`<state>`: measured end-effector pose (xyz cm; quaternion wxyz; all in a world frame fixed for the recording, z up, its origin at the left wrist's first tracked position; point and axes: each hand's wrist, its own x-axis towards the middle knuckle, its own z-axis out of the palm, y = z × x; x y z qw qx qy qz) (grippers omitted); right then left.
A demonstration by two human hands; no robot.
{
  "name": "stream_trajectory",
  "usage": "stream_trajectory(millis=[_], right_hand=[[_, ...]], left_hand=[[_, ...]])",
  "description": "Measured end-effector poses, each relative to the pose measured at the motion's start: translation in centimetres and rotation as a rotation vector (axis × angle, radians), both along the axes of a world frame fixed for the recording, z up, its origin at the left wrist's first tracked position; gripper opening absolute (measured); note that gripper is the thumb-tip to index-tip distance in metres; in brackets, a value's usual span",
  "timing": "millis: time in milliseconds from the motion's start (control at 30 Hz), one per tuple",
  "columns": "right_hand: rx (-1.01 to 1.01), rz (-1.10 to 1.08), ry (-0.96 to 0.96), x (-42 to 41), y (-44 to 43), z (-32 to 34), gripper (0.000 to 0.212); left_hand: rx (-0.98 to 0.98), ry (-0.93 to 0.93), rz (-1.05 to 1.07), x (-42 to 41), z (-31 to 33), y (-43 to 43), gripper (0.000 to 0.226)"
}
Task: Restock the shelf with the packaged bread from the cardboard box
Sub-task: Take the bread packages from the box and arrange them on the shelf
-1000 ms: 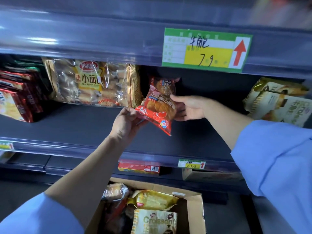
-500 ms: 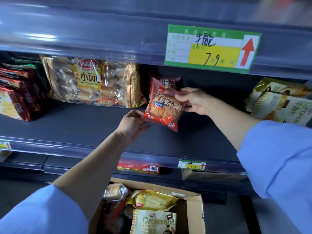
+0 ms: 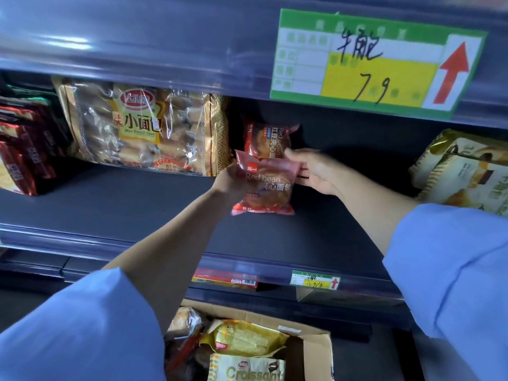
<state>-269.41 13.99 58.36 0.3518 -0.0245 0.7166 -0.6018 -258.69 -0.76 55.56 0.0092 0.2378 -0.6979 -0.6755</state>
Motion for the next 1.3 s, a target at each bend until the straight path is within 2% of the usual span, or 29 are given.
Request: stream_trajectory(millis=[67,167,367,400,467,500,533,600,700,767,833,867,1000,1067,1167,1300], right_hand=[[0.014,-0.104,-0.012,-1.1,0.0,-0.6,0.016],[0.113,-0.190,0.045,-2.4,-0.6,-1.6,0.023],[0.227,-0.071,0.061,-3.2,-2.7,-2.4,0.015],[0.259,-0.058,0.088,-3.1,-3.0,-2.3,0.018],[0.338,-0.056,0.152,-3.3,-3.7,-2.6,0.028],[0.363,-0.057,0.172,-3.5,-3.9,-2.8,0.021],[0.376,-0.061,0.191,-3.6,-4.2,-2.9,0.012],[0.339,-0.074,0.187,-3.9,-4.4,-3.0,0.014],[0.204,-0.080,0.157,-4.7,-4.1,-2.5,0.061],[0.226,-0.061,0.228,-5.0,-3.7,-1.4,0.074],[0.270,-0.044,0.310,-5.4,-3.5,0.1,0.080],[0.276,-0.026,0.336,-6.0,-3.5,0.6,0.076],[0.381,0.085,0.374,-7.1,-4.0,2.1,0.039],[0.409,0.069,0.415,-7.9,-4.3,1.3,0.035],[0.345,0.026,0.469,-7.2,-4.9,1.0,0.032],[0.280,-0.053,0.491,-7.4,-4.8,0.2,0.034]], left_hand=[[-0.040,-0.012,0.020,-0.2,-0.3,-0.1,0.032],[-0.069,0.004,0.010,-0.2,-0.4,-0.1,0.033],[-0.161,-0.026,0.041,-0.1,-0.4,-1.5,0.030],[-0.175,-0.023,0.045,-0.1,-0.3,-1.8,0.037],[-0.208,-0.026,0.050,-0.1,-0.2,-2.1,0.066],[-0.220,-0.029,0.047,-0.2,-0.3,-2.3,0.071],[-0.223,-0.036,0.045,-0.2,-0.4,-2.4,0.068],[-0.204,-0.037,0.054,-0.2,-0.6,-2.6,0.052],[-0.196,-0.027,0.051,-0.7,-0.8,-2.7,0.045],[-0.203,-0.038,0.058,-1.3,-0.7,-2.8,0.047],[-0.217,-0.043,0.039,-1.9,-0.2,-2.6,0.033],[-0.238,-0.048,0.025,-2.2,0.0,-2.5,0.030],[-0.278,-0.027,0.032,-3.4,0.3,-2.2,0.042],[-0.270,-0.037,0.045,-4.0,0.3,-2.1,0.047],[-0.273,-0.052,0.042,-4.7,-0.1,-2.2,0.051],[-0.207,-0.067,-0.006,-5.5,-0.1,-2.2,0.039]])
